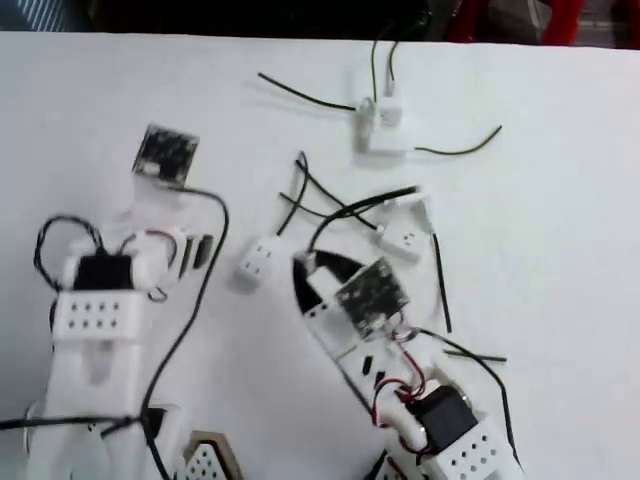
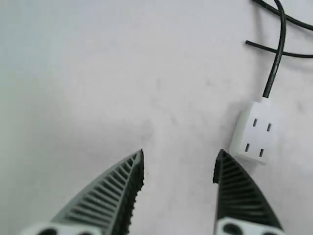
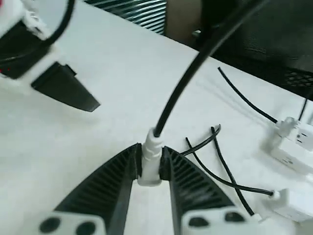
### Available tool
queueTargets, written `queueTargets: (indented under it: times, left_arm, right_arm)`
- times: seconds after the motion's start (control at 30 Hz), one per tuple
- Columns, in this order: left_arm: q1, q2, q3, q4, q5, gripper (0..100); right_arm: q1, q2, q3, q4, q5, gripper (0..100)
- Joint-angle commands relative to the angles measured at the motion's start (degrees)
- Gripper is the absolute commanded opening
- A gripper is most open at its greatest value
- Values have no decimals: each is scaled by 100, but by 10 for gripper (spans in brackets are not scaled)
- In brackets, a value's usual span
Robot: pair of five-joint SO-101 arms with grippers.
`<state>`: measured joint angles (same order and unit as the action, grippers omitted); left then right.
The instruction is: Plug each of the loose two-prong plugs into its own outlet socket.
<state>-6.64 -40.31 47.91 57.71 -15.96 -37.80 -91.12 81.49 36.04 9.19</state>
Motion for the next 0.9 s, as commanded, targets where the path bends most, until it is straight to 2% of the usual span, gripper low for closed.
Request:
queueTargets:
  times: [0.0,0.2,0.4,0.67,0.87]
  left_arm:
    - [-268,-822,818,-826,870,241]
    - [-1077,-998,1152,-1363,1618,241]
    - [-1490,-1015,1468,-1732,1741,241]
    - [-1587,-1033,1767,-2136,1714,241]
    - [-1481,-1033,1749,-2171,1714,241]
  right_arm:
    - [-444,31,-70,22,308,17]
    - [-857,1666,-1002,-57,343,17]
    - [-875,3952,-2022,-822,624,17]
    - [-848,6105,-2048,-2835,686,17]
    - [-848,6457,-1609,-3916,686,17]
